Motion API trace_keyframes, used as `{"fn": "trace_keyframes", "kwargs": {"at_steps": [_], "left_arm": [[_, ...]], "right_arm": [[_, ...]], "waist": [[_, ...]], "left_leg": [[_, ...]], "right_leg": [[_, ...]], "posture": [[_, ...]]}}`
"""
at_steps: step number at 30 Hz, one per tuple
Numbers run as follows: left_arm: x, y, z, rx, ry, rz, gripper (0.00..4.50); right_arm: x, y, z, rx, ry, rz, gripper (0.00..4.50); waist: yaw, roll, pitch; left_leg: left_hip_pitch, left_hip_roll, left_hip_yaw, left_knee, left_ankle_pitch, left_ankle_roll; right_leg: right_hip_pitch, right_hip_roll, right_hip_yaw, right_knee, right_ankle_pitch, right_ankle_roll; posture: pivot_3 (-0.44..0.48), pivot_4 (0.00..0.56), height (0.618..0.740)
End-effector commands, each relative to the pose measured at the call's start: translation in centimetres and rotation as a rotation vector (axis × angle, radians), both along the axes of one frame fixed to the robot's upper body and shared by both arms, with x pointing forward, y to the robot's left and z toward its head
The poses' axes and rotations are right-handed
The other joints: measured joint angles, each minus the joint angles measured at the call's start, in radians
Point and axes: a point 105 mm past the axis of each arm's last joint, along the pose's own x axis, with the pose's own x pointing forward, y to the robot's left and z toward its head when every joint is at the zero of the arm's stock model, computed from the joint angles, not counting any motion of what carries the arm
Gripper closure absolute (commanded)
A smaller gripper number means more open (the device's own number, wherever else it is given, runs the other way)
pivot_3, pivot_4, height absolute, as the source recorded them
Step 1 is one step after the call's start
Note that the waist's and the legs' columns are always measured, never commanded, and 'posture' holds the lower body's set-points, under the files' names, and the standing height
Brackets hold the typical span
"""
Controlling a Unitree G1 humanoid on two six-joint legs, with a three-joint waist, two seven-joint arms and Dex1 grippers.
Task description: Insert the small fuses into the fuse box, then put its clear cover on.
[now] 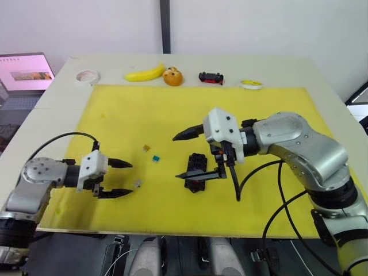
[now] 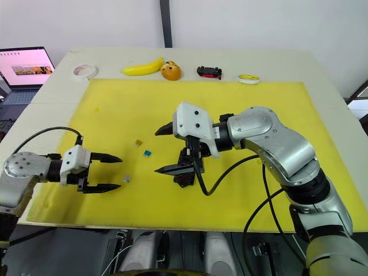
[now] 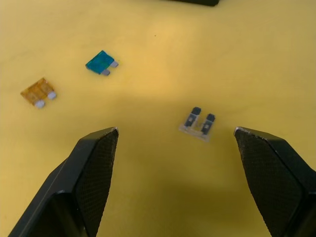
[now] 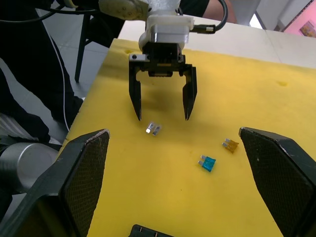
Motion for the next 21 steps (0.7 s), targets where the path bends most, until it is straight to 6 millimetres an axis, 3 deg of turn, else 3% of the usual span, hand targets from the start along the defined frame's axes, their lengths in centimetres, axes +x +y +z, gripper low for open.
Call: {"fn": "trace_keyframes", "kwargs": {"at_steps": [1,5,13,21], "left_arm": [[0.6,-0.2,0.3,0.000,-0.080,0.012,0.56],[0.5,-0.6,-0.4,-0.010,-0.072,0.014,0.56],[1.5,0.8,-0.2,0.036,-0.116,0.045,0.56],[2.7,0.9,0.4,0.011,-0.151,0.078,0.56]], "right_arm": [[-0.4,0.1,0.7,0.014,-0.049,0.015,0.00],[-0.3,0.1,0.6,0.010,-0.054,0.012,0.00],[-0.5,0.0,0.4,0.005,-0.060,0.018,0.00],[-0.4,0.1,0.5,0.008,-0.062,0.019,0.00]], "waist": [[-0.002,0.000,0.000],[-0.001,0.000,0.000],[0.000,0.000,0.000],[-0.001,0.000,0.000]], "left_leg": [[0.000,0.000,0.000,0.000,0.000,0.000],[0.000,0.001,-0.001,0.003,0.000,0.001],[0.000,0.001,-0.002,0.010,-0.002,0.004],[0.000,0.001,-0.002,0.011,-0.002,0.004]], "right_leg": [[0.000,0.000,0.000,0.000,0.000,0.000],[0.000,0.000,0.000,0.002,0.000,0.000],[0.003,0.001,-0.002,0.004,0.000,0.000],[0.003,0.001,-0.002,0.005,0.000,0.000]], "posture": [[0.000,0.150,0.737],[0.000,0.150,0.737],[0.000,0.150,0.737],[0.000,0.150,0.737]]}}
